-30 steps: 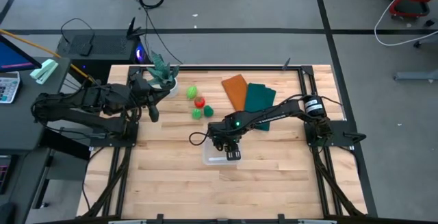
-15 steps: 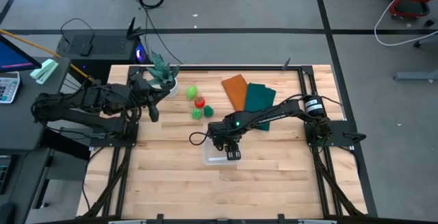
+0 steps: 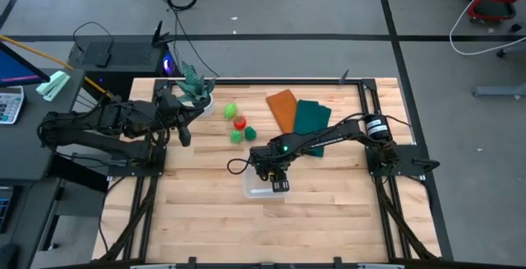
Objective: Pick and placing Produce into tupperware
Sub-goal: Put the green pear into the transparent container
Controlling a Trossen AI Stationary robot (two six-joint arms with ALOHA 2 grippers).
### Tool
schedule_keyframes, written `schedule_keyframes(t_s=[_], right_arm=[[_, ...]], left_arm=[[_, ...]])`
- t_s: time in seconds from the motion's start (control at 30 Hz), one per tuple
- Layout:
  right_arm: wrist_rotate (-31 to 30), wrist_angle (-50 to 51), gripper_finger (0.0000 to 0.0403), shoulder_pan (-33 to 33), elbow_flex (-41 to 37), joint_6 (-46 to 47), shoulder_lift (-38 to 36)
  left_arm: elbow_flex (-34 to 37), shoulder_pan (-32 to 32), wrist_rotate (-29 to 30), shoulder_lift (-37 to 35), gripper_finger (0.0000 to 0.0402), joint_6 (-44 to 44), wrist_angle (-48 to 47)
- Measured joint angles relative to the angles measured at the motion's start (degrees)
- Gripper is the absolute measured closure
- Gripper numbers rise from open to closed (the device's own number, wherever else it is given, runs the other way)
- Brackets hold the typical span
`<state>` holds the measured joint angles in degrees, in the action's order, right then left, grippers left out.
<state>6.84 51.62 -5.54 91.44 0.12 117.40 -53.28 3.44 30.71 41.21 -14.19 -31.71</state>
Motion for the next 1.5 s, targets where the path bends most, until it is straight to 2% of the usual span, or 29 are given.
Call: schedule_keyframes(t_s=[0.33,0.53,0.7,0.9,1.1,1.3,1.5], right_arm=[[-1.22,4.95,0.0211,0.01,2.13,1.83,-3.4],[-2.22,9.03,0.0213,0.5,5.11,7.23,-7.24],[-3.84,12.16,0.0215,0.91,5.12,12.93,-12.02],[-9.72,18.36,0.0215,0.94,5.15,15.45,-17.02],[-16.38,19.68,0.0216,1.82,3.52,17.54,-21.29],[-20.2,20.39,0.0216,4.03,0.73,18.02,-24.97],[-20.82,20.61,0.0216,6.88,-1.58,17.58,-28.18]], left_arm=[[0.0,0.02,0.0,0.01,0.0385,-0.01,-0.84],[0.0,0.02,-0.05,0.02,0.0392,0.47,-1.24],[0.0,0.02,-0.07,0.34,0.0381,0.45,-1.14],[0.0,0.02,-0.48,2.55,0.0368,1.08,-0.86],[0.0,0.04,-6.36,8.2,0.0357,1.17,2.53],[0.02,-0.18,-7.26,12.89,0.0332,-7.41,6.06],[0.02,-0.74,-10.24,17.5,0.0294,-16.63,8.66]])
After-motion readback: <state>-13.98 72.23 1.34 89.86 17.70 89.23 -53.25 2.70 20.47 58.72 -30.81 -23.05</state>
